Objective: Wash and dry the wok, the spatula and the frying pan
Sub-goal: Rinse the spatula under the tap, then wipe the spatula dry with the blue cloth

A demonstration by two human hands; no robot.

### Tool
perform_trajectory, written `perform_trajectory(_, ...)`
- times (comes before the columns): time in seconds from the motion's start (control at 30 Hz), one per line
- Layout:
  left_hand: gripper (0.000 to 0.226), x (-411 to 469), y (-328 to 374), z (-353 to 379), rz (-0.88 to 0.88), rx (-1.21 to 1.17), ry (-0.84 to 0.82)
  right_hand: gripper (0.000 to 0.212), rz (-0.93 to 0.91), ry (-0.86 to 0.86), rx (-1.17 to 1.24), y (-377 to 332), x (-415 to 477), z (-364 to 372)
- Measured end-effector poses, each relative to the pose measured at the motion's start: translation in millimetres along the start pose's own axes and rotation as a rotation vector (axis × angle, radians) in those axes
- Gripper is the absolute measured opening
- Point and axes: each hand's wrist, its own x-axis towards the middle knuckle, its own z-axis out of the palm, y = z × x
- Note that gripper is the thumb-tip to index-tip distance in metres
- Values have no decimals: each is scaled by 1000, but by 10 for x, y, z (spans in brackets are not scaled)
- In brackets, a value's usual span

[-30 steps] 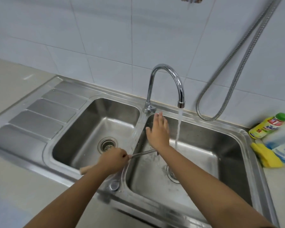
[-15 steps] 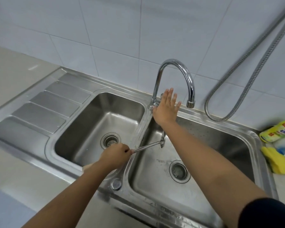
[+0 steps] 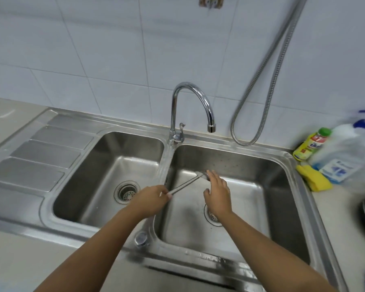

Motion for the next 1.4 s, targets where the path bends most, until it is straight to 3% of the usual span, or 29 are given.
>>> perform_trajectory(0.13,35,-48,174,-73,108,31,-56,26,43,270,63,117,33,-373)
perform_trajectory(0.2,37,-54,254,-118,154,143,42,18,-38,449,85,112,49,-642)
perform_trajectory(0.3,34,-54,364,-112,243,204,247,24,-101,620,45,143,-14,-918)
perform_trajectory(0.47,38,-82,421,156,261,273,121,28,23,364,-194,503,-285,-750)
perform_trajectory(0.6,36,-118,631,303,273,245,162,26,132,449,-123,638,-433,-885)
perform_trajectory(0.87,38,-433,1033,646,317,173,179,17,47,607,-112,1001,-841,-1366)
perform_trajectory(1.03,35,-645,1449,909,303,111,185,28,129,646,0,1218,-1104,-1783)
perform_trajectory(1.17,43,-669,1782,1259,252,1,126,46,325,520,-16,1608,-1510,-2182)
perform_trajectory(1.3,42,-693,2048,1650,197,-163,-17,52,693,134,-271,2311,-2136,-2378)
perform_trajectory(1.4,43,-653,2284,1902,-57,-372,-160,64,771,-27,-326,2692,-2508,-2320)
